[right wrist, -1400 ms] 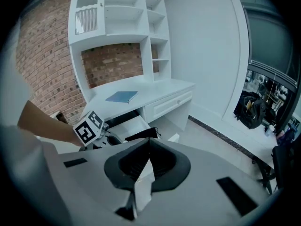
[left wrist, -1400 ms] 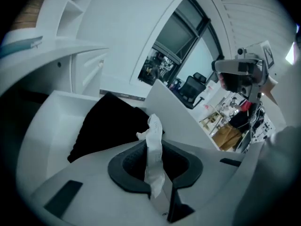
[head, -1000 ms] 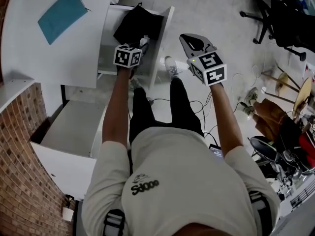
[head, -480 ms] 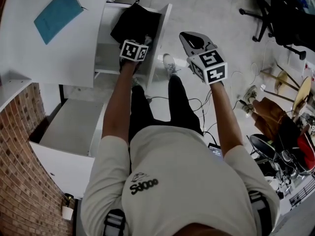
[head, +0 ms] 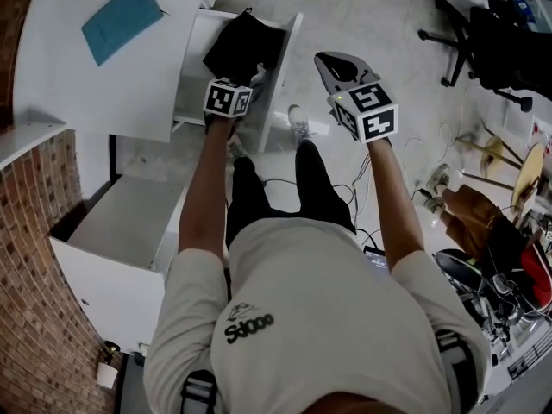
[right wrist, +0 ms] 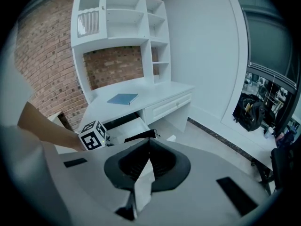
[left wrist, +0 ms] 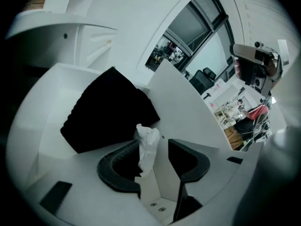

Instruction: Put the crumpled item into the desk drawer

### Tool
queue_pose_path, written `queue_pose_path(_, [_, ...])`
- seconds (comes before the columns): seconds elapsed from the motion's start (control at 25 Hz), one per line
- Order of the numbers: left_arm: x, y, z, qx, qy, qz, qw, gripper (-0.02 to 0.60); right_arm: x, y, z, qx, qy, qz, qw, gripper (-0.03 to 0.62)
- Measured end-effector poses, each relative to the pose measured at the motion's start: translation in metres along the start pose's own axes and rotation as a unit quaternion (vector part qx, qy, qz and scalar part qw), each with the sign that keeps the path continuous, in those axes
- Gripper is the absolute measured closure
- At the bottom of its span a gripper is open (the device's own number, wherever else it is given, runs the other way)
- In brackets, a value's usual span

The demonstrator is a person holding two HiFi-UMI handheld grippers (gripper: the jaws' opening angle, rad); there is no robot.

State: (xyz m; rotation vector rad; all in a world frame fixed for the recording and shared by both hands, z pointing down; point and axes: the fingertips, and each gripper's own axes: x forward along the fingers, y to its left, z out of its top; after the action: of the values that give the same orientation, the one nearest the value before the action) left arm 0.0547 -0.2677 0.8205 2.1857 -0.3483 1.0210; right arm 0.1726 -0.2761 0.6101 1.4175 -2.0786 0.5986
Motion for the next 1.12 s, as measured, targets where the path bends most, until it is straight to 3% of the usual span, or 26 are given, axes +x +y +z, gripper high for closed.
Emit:
queue_pose_path(0.24, [-0.057,-0.005,0.017,-0.003,-0.055,0.036,0.9978,0.396,-0.027,0.002,0.028,-0.024,-0.023,-0.002,0.999,0.589])
queue_pose_path(0.4, [-0.106,-0.004,0.043,-0.011,-0.111,0.055,0.9922,0.456,-0.038,-0.001,0.063,-0.043,-0.046,-0.008,0.998,0.588])
queue_pose_path(0.56, [-0.157,-0.008,0.074,0.005,-0.17,0.081,0.9822,0.531,-0.051,-0.003,0.096,-0.061,-0.068,-0.014,0.996,0.588])
queue_pose_path(0.8, [-0.243,-0.017,0.122,0.04,-0.257,0.139,0.9556,0.563,-0.07,0.003,0.138,-0.098,-0.101,-0.01,0.99,0.588])
queue_pose_path(1.12, [-0.343,-0.05,0.158,0.124,-0.325,0.222,0.911,0.563,-0.102,0.028,0.188,-0.137,-0.156,0.002,0.978,0.588])
